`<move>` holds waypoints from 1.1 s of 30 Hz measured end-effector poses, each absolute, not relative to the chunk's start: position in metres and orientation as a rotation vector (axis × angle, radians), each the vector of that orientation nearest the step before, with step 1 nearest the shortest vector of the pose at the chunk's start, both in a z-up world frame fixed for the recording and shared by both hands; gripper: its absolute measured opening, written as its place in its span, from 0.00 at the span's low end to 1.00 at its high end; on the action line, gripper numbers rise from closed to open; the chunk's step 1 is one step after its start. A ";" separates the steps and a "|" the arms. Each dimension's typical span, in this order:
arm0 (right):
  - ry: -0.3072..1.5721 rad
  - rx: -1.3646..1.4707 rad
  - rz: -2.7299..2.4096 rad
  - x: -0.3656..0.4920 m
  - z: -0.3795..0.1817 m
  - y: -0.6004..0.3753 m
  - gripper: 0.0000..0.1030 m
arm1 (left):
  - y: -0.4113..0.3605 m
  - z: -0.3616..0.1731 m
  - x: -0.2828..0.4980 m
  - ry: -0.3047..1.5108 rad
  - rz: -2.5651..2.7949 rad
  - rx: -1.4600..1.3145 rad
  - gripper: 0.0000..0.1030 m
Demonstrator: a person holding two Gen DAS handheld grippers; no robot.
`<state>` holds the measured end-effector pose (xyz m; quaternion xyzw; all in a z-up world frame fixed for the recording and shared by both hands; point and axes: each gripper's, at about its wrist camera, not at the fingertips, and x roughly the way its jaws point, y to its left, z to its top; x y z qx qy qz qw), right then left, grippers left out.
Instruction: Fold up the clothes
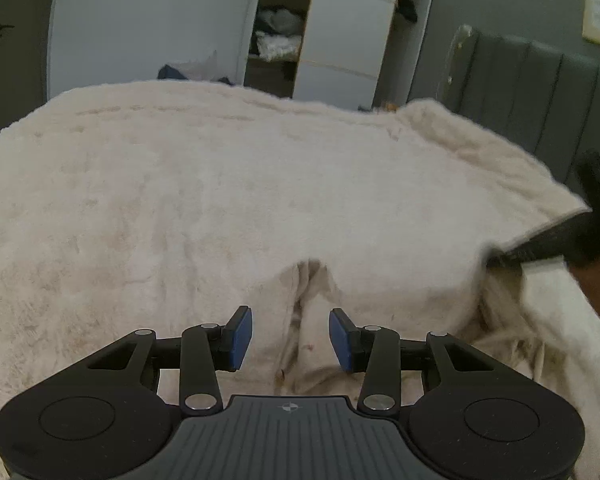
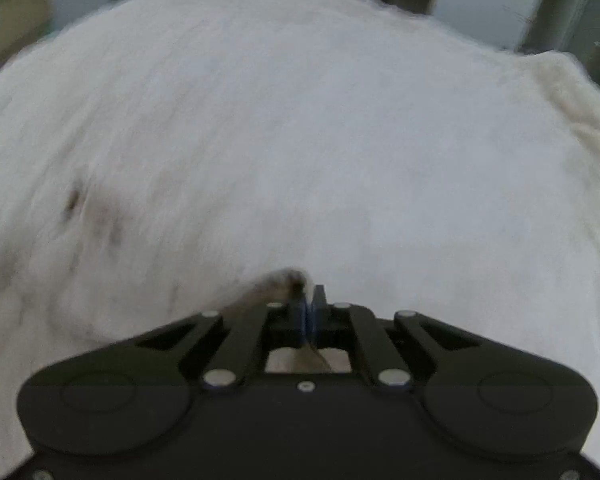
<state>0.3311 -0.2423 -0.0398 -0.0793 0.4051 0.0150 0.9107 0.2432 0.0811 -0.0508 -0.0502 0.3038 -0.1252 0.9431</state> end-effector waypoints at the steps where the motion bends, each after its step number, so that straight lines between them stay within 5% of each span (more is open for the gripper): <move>1: 0.830 -0.154 0.018 0.337 -0.040 -0.240 0.01 | 0.086 -0.051 0.245 0.623 -0.239 -0.117 0.37; 13: 0.884 -0.180 0.003 0.351 -0.077 -0.198 0.14 | 0.114 -0.057 0.259 0.688 -0.180 -0.199 0.37; 18: 0.881 -0.125 0.043 0.305 -0.062 -0.207 0.18 | 0.114 -0.055 0.256 0.687 -0.193 -0.187 0.38; 26: 0.870 -0.061 0.119 0.222 -0.045 -0.202 0.44 | 0.113 -0.055 0.246 0.689 -0.194 -0.159 0.38; 33: 0.905 0.026 0.143 0.135 -0.074 -0.190 0.48 | 0.110 -0.055 0.243 0.694 -0.204 -0.174 0.38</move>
